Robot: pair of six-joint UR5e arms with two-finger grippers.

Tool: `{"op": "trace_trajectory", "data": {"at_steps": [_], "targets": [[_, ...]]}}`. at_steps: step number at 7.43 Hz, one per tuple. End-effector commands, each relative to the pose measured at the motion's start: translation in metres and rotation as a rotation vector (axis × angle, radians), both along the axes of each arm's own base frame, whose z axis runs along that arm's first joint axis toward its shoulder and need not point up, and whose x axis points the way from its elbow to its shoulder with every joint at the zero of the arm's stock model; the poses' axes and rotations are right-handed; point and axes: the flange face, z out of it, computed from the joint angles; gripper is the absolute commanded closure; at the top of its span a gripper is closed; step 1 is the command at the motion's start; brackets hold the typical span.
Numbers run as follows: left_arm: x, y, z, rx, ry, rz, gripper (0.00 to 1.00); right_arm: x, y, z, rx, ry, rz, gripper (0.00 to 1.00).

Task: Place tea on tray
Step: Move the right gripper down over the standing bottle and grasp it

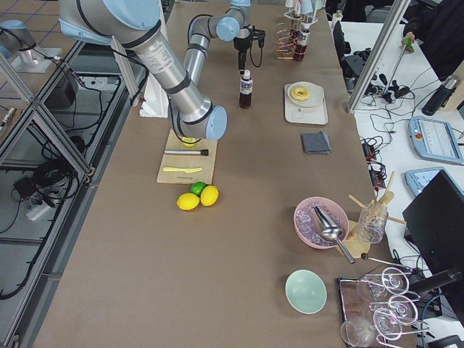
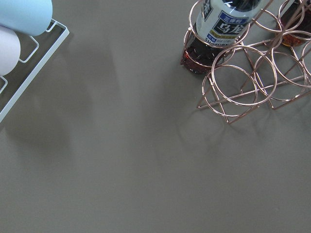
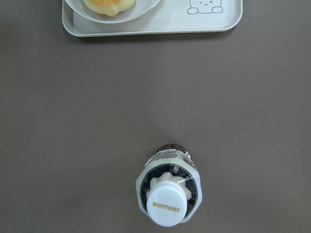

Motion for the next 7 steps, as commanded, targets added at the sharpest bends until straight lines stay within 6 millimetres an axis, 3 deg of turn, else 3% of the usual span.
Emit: {"op": "trace_trajectory", "data": {"at_steps": [1, 7], "targets": [[0.000, 0.000, 0.005, -0.010, -0.001, -0.001, 0.02, -0.009, -0.003, -0.003, 0.001, 0.002, 0.000, 0.01], [0.001, -0.009, 0.014, -0.022, -0.007, -0.001, 0.02, -0.028, -0.017, 0.009, 0.009, 0.063, 0.020, 0.02]]}}
